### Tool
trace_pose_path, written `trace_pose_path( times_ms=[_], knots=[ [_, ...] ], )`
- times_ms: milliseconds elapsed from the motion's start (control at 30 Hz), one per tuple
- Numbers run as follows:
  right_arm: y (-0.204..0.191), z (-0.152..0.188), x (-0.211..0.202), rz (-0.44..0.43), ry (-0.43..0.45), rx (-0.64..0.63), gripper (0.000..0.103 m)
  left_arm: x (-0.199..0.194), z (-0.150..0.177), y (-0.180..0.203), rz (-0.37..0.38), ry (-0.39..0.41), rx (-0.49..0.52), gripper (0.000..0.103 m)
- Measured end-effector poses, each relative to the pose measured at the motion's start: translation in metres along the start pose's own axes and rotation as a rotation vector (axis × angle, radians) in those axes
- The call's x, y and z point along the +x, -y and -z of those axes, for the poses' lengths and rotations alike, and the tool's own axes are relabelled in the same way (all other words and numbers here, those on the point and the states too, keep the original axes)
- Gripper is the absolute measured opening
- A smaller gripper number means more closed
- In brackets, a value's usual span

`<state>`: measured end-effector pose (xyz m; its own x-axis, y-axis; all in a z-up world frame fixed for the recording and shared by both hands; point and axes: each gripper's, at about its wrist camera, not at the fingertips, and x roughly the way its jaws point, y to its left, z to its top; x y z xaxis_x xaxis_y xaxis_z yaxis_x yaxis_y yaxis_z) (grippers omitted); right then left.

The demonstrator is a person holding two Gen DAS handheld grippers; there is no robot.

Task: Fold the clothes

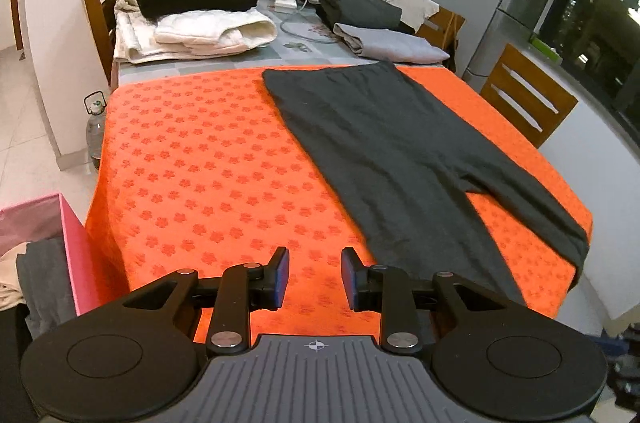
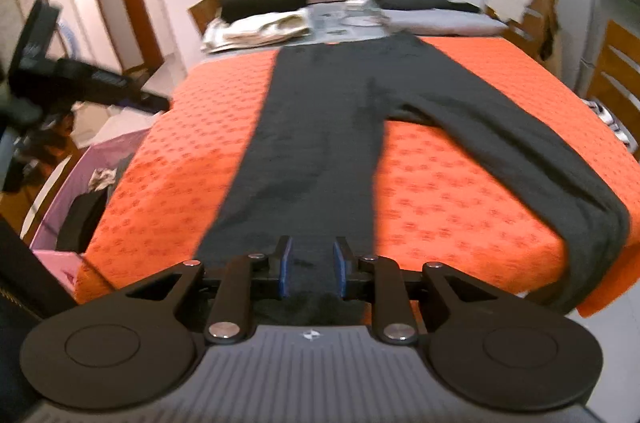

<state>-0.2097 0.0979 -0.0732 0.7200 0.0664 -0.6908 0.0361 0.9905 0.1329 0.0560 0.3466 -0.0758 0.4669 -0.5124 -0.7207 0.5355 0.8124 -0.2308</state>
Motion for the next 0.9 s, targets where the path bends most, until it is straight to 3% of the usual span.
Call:
trace_pose_path(
  times_ms=[267, 400, 733, 767, 800, 900],
  knots=[
    [-0.051, -0.001, 0.033, -0.095, -0.07, -0.077, 0.031, 0.004, -0.002, -0.027, -0.025, -0.023, -0.008, 0.031],
    [-0.068, -0.002, 0.053, -0.14, -0.107, -0.092, 0.043, 0.005, -0.003, -0.034, -0.038, -0.031, -0.02, 0.031],
    [-0.088, 0.005, 0.091, -0.054, -0.171, -0.155, 0.043, 0.018, -0.017, -0.038, -0.071, 0.001, -0.066, 0.033],
    [-0.09, 0.005, 0.092, -0.04, -0.168, -0.167, 0.032, 0.022, -0.021, -0.037, -0.078, 0.013, -0.059, 0.034],
    [-0.09, 0.005, 0.092, -0.014, -0.164, -0.178, 0.006, 0.027, -0.024, -0.037, -0.087, 0.024, -0.057, 0.038],
    [-0.083, 0.003, 0.088, 0.019, -0.144, -0.167, 0.003, 0.047, -0.038, -0.038, -0.105, 0.045, -0.081, 0.039]
  ],
)
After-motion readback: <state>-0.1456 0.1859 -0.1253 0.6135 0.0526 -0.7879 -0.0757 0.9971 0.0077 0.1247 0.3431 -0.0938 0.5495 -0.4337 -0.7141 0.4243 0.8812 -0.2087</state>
